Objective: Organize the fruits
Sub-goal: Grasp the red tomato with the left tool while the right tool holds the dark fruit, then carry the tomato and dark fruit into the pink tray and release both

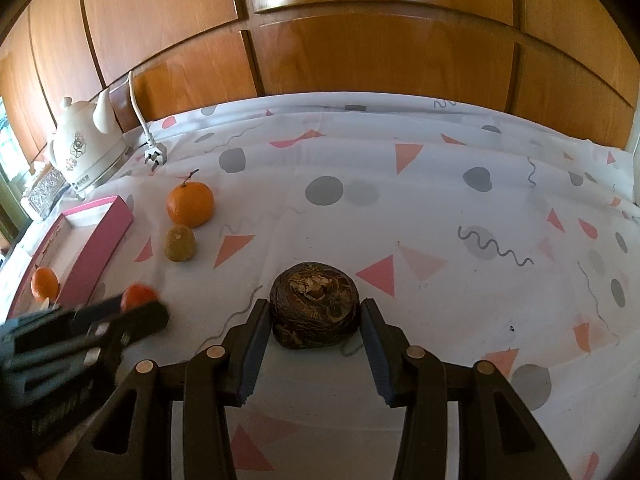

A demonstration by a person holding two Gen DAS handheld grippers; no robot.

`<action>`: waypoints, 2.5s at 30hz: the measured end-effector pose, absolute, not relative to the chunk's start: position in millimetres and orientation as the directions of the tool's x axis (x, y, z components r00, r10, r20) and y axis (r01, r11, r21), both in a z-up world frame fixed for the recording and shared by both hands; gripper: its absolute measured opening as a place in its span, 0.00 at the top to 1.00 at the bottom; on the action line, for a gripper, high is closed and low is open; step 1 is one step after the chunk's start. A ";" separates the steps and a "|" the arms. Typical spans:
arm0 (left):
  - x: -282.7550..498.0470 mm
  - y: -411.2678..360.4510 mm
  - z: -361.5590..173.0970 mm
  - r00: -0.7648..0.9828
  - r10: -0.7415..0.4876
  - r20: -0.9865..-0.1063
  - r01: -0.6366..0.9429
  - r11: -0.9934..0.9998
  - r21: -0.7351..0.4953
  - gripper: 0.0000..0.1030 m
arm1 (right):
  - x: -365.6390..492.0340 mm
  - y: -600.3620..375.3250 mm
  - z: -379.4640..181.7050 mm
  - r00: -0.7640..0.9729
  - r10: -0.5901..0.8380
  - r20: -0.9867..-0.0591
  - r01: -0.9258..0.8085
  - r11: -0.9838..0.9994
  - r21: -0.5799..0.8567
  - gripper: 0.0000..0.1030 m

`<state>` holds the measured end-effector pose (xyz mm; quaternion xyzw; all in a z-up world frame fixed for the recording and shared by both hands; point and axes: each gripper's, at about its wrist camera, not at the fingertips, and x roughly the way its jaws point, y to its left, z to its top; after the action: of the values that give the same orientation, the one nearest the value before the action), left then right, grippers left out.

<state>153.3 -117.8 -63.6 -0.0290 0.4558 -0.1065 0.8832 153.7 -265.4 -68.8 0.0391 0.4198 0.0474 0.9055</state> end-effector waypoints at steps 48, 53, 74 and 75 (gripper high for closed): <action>110.9 -101.1 -44.1 0.623 -0.205 -0.755 0.170 0.978 -0.125 0.74 | 135.5 -263.1 -74.3 0.641 0.034 -0.767 -0.021 0.999 0.027 0.55; 93.0 -75.2 -24.0 0.660 -0.201 -0.724 0.159 0.979 -0.126 0.74 | 135.4 -261.8 -74.5 0.641 0.023 -0.767 -0.020 1.000 0.013 0.55; 94.6 50.2 -28.1 0.670 0.035 -0.741 -0.147 0.985 -0.085 0.74 | 116.6 -234.4 -69.6 0.629 0.024 -0.777 -0.063 0.998 -0.020 0.56; 93.4 50.4 -27.6 0.671 0.038 -0.740 -0.151 0.985 -0.086 0.74 | 115.2 -232.2 -69.6 0.628 0.028 -0.778 -0.067 0.998 -0.019 0.56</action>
<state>93.4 50.4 -27.6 -0.0698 0.4022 0.0518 0.9114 115.2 -232.2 -69.6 -0.0228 0.4304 0.0262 0.9020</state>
